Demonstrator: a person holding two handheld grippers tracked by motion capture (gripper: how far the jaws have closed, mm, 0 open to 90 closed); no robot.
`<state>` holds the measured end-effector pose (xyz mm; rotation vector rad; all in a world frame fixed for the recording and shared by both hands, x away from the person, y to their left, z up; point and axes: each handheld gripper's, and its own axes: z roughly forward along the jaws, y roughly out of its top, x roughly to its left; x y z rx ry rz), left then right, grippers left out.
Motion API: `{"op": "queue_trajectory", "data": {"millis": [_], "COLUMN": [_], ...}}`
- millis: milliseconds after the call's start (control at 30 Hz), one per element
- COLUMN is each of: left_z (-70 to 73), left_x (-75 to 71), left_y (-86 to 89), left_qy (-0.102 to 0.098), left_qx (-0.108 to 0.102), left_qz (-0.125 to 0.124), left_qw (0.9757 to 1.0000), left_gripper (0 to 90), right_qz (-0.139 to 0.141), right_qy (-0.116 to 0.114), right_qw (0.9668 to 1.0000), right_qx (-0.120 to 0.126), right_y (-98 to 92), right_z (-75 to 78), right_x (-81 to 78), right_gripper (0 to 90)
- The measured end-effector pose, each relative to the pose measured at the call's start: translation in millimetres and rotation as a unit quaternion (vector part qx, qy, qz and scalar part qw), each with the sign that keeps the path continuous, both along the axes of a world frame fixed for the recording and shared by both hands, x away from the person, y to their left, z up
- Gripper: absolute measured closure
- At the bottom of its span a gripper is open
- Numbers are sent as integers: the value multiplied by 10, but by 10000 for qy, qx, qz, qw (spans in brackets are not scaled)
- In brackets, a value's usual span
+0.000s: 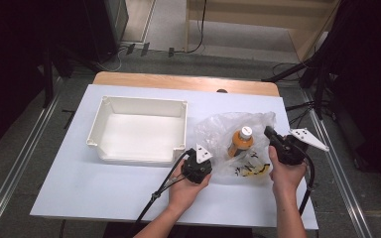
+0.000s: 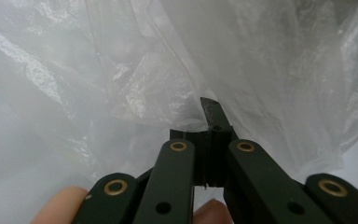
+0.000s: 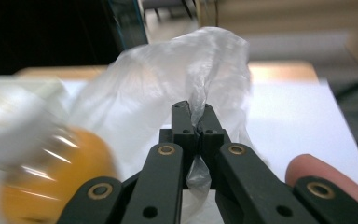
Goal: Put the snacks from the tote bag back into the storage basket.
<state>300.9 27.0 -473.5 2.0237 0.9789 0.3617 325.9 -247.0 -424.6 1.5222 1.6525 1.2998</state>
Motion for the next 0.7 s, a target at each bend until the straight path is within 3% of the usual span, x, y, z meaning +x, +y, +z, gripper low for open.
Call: {"op": "queue_trajectory", "data": {"millis": [33,67,133,200,267,300,367,400,600,633,667,700], "left_z": [0,1,0,-2,-1,-2,-2,-2,-5,14,14,50], "left_x": [1,2,3,3,3,6,8,6,12,-2,-2,-59], "left_y": [0,0,0,0,3,5,8,7,5,28,28,72], "left_qy": [3,8,11,19,13,31,45,35,82,-11,-11,-178], "left_qx": [0,-1,-4,-24,-25,-26,-26,-14,43,-99,-99,-392], "left_qz": [6,10,10,12,26,32,40,46,142,92,92,39], "left_qw": [10000,10000,10000,10000,10000,10000,10000,10000,9999,9999,9999,9991], "left_gripper": [900,900,900,900,900,900,900,900,900,900,858,796], "right_qz": [-74,-123,-137,-251,-255,-276,-215,-195,-198,-191,-183,-167], "right_qy": [400,595,721,1348,1310,1402,1743,1750,1712,1704,1706,1697], "right_qw": [9992,9981,9973,9905,9910,9896,9841,9836,9834,9836,9837,9840], "right_qx": [-56,-84,-92,98,52,-132,-269,-387,-564,-567,-545,-523], "right_y": [-41,-65,-84,-168,-165,-148,-122,-103,-76,-76,-81,-87], "right_z": [-203,-300,-370,-559,-543,-547,-595,-593,-594,-595,-596,-598], "right_x": [76,110,133,202,203,209,241,246,235,234,234,234], "right_gripper": [900,900,900,900,900,900,900,900,900,900,900,900]}}
